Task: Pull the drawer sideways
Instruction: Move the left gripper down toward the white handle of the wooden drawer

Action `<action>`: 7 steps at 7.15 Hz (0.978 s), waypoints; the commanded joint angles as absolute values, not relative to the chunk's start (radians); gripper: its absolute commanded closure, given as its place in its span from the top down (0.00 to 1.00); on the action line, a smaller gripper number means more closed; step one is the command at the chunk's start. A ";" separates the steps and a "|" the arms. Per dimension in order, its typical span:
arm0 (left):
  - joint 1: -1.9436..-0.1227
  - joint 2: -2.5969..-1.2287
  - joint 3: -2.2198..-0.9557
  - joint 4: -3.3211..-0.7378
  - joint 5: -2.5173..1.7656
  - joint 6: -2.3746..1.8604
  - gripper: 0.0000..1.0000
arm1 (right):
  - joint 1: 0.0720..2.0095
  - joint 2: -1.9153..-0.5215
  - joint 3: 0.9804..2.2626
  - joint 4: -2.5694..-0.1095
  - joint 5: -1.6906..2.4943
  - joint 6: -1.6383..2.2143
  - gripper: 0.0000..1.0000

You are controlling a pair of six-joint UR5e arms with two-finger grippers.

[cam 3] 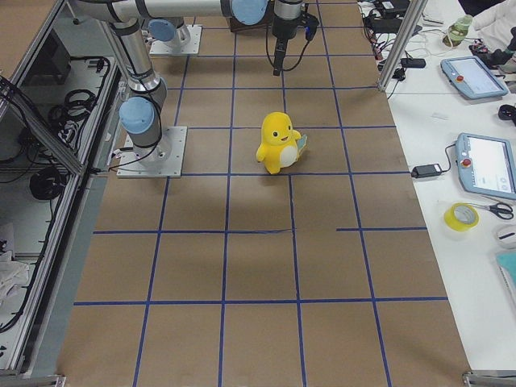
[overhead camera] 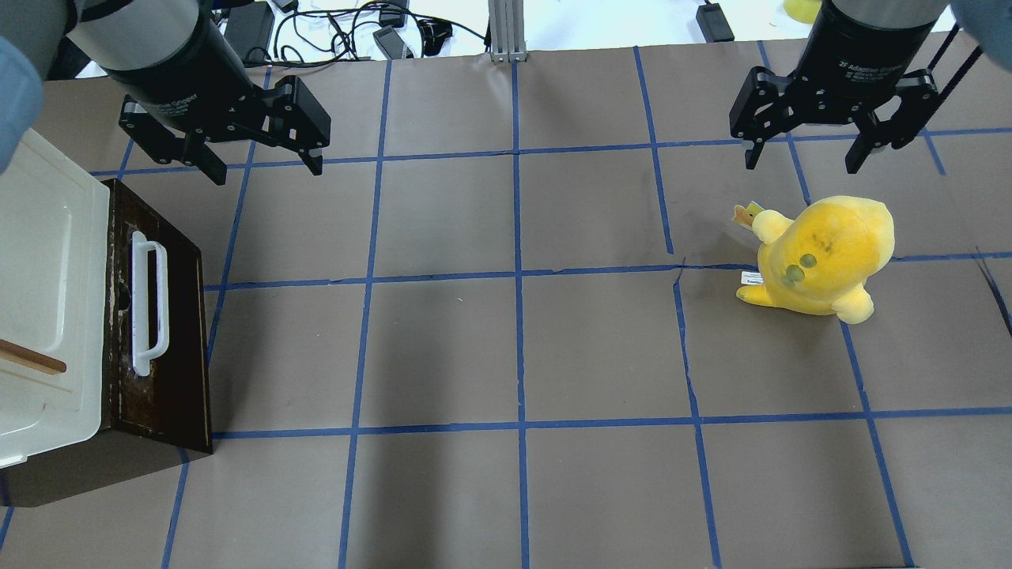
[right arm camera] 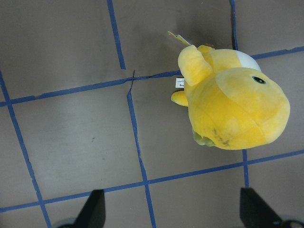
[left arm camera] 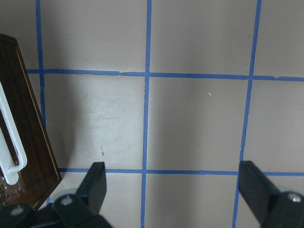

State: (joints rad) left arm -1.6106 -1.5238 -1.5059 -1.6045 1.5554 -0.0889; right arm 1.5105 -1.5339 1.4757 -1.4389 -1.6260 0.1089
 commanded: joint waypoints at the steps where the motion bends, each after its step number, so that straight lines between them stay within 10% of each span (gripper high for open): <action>1: -1.611 -1.517 -1.509 -1.605 1.557 -0.086 1.00 | 1.511 -1.534 1.476 -1.439 -1.626 0.109 1.00; 7: -1.609 -1.532 -1.516 -1.601 1.555 -0.090 1.00 | 1.511 -1.534 1.476 -1.439 -1.626 0.109 1.00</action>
